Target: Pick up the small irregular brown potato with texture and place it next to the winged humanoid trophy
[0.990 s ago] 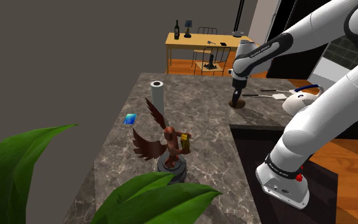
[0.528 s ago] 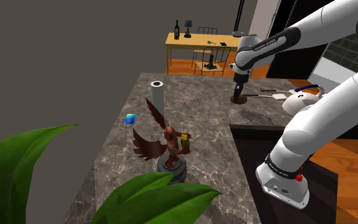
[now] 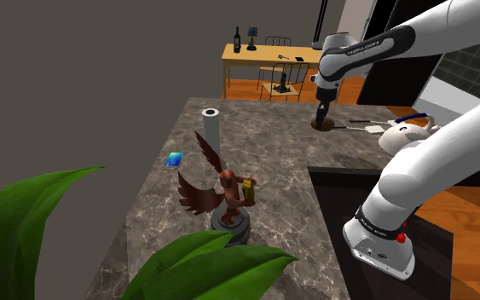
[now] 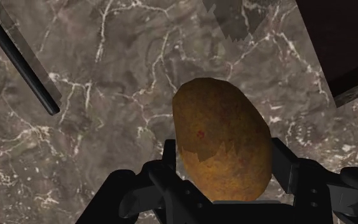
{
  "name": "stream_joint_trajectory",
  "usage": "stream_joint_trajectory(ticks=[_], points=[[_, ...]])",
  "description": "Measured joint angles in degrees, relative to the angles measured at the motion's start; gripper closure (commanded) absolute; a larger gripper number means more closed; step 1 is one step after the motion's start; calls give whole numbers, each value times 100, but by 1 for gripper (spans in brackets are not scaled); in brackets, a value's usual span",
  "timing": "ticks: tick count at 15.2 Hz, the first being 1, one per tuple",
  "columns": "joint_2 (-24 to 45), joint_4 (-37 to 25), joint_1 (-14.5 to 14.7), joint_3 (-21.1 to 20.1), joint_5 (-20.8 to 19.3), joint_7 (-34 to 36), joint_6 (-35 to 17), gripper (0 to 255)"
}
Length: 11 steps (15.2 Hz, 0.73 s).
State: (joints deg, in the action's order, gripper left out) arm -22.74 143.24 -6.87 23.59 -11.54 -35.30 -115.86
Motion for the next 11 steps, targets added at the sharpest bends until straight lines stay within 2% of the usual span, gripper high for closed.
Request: stream_joint_trajectory(ticks=[11], points=[[-316,-616,4,-148,33,11,927,255]])
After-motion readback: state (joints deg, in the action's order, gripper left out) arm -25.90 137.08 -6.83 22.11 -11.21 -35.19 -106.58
